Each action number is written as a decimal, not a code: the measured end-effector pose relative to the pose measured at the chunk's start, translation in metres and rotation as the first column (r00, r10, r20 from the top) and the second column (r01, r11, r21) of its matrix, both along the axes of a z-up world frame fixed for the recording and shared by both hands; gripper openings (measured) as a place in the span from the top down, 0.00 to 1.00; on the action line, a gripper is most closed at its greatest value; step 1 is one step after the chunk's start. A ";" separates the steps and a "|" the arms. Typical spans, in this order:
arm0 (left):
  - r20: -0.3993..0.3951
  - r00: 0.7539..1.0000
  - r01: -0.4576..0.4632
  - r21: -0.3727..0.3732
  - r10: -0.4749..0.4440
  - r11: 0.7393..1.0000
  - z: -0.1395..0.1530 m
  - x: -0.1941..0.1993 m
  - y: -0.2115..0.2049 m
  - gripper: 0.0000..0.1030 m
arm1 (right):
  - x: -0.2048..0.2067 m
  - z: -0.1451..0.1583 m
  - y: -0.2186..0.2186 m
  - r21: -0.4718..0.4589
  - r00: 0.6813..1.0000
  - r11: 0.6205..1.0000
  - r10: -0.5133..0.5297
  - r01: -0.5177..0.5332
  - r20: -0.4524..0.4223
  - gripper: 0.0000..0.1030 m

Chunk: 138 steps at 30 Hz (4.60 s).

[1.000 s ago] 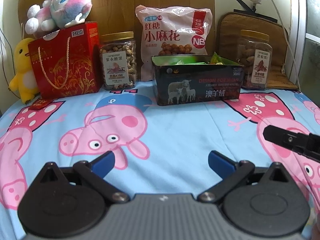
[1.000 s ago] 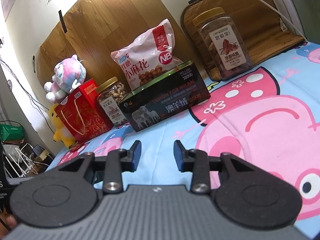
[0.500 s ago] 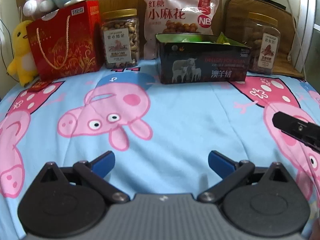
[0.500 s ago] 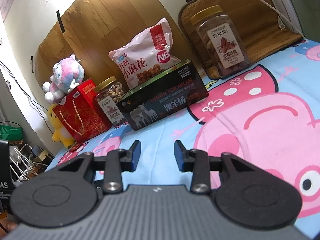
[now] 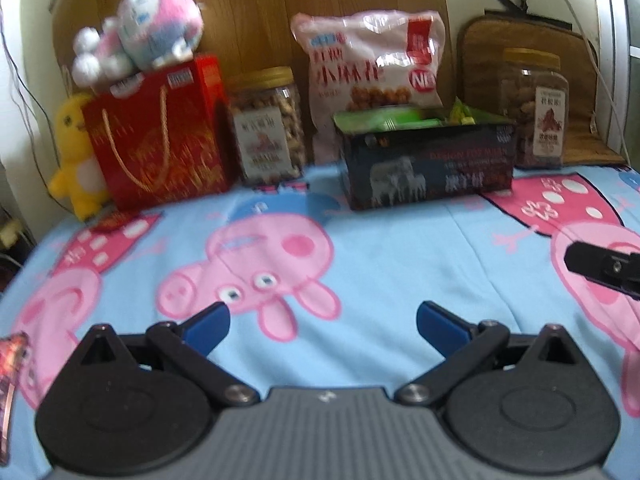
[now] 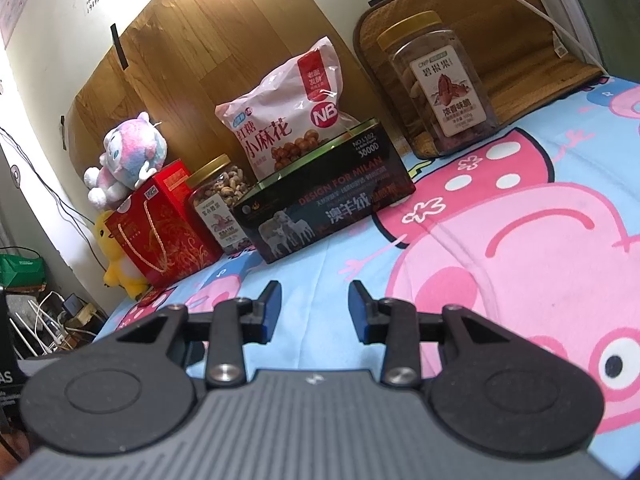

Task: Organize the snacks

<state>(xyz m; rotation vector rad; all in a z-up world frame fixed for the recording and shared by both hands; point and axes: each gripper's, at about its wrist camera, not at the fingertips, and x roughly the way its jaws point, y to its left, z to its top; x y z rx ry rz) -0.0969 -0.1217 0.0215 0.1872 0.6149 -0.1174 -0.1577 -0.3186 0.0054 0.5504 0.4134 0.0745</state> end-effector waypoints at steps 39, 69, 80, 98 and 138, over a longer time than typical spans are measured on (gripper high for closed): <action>-0.003 0.999 -0.032 0.079 0.033 0.996 -0.001 -0.004 0.000 0.00 | -0.010 0.004 0.007 -0.034 0.999 0.999 -0.010 0.011 0.039 0.60; -0.047 0.996 -0.069 0.098 0.074 0.993 -0.009 0.005 0.008 0.00 | -0.010 0.002 0.006 -0.023 0.999 1.000 -0.014 0.015 0.033 0.60; -0.052 0.996 -0.067 0.095 0.072 0.993 -0.009 0.005 0.009 0.00 | -0.010 0.002 0.008 -0.021 1.000 1.000 -0.012 0.013 0.029 0.60; -0.077 0.995 -0.052 0.098 0.060 0.994 -0.011 0.006 0.007 0.00 | -0.012 0.000 0.006 -0.015 0.999 1.000 -0.017 0.018 0.029 0.60; -0.119 0.992 -0.024 0.084 0.034 0.996 -0.013 0.010 0.003 0.00 | -0.013 0.000 0.004 -0.005 0.999 1.000 -0.019 0.019 0.027 0.59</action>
